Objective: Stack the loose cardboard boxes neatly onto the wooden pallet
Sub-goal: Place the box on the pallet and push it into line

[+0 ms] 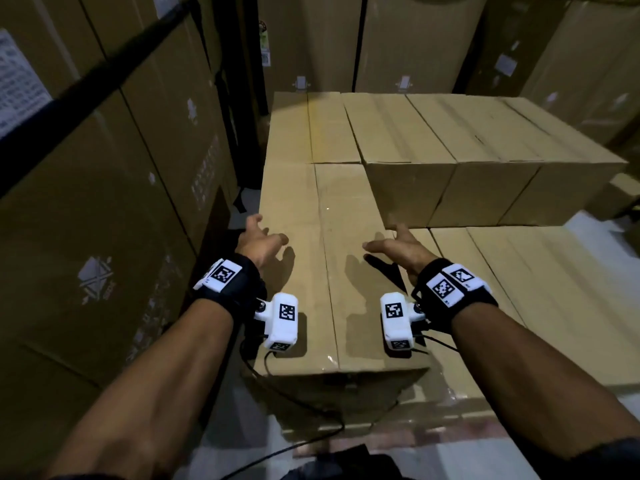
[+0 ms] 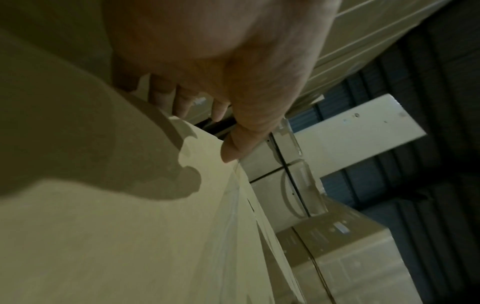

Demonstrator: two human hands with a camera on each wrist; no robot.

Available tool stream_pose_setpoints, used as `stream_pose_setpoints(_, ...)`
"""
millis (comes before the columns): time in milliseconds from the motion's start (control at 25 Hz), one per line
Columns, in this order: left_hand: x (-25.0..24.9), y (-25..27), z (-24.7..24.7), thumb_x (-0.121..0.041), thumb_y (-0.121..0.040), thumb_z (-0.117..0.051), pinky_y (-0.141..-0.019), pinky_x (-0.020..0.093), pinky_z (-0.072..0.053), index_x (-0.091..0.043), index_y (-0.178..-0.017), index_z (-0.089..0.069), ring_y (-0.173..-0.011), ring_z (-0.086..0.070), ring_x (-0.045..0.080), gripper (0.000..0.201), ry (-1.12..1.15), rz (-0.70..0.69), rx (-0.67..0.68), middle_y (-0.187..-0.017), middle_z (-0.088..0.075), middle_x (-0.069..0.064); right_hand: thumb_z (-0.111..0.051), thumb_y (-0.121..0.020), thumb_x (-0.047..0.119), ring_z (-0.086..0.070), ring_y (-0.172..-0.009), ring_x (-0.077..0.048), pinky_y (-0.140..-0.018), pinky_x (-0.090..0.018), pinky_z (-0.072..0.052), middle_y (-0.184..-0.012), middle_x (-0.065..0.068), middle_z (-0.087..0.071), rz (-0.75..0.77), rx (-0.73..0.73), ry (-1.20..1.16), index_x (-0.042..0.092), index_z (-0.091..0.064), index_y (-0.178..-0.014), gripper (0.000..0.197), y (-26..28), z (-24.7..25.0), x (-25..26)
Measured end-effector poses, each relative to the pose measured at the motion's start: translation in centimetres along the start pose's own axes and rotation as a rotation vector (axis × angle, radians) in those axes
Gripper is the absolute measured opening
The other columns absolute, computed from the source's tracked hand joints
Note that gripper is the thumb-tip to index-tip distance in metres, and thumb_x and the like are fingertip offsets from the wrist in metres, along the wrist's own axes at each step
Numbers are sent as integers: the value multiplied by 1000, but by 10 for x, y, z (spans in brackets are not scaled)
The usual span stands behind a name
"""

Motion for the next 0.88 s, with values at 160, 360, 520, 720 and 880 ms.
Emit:
stream_pose_setpoints(160,1,39,1,-38,-85,-66,-104,46,-44,-26,-140,-44,-122,-52,32,61,-340,-146,44,-137,-53,8,-74,-87,32,-50,-133,-22,-108,-40,-44,-150,-6,-46,184,-69,450,17,-43,-146,69,49,-9,-17)
stream_pose_setpoints(360,13,91,-13,-55,-90,-57,-103,43,-44,-27,-134,-52,-120,-56,29,52,-741,-332,190,-132,-60,4,-63,-92,46,-45,-134,-21,-113,-45,-36,-148,0,-49,432,-53,838,23,-47,-144,59,108,-27,-29)
stream_pose_setpoints(520,24,127,-15,-56,-91,-55,-97,41,-48,-25,-136,-51,-117,-56,27,55,-888,-449,249,-134,-58,2,-58,-94,54,-42,-137,-27,-113,-45,-33,-152,-6,-44,477,145,1033,20,-44,-147,65,125,-33,-43)
stream_pose_setpoints(720,48,157,-17,-66,-89,-52,-115,45,-30,-22,-149,-36,-143,-29,30,77,-1124,-565,358,-158,-29,10,-55,-91,65,-13,-153,-24,-122,-50,-8,-167,-7,-15,520,203,1111,28,-32,-155,78,139,-36,-64)
stream_pose_setpoints(880,68,172,-24,-77,-85,-46,-122,46,-9,-27,-158,-8,-152,-3,28,96,-1260,-586,299,-166,0,5,-55,-88,71,-5,-155,-24,-124,-52,-4,-169,-2,-6,571,162,1189,32,-21,-159,88,139,-30,-81)
Point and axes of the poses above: each hand's wrist, its own y-axis away from the middle knuckle, its own z-axis out of the back of the hand, x = y × z, the point moved 3 cm from there along -y, towards the middle knuckle
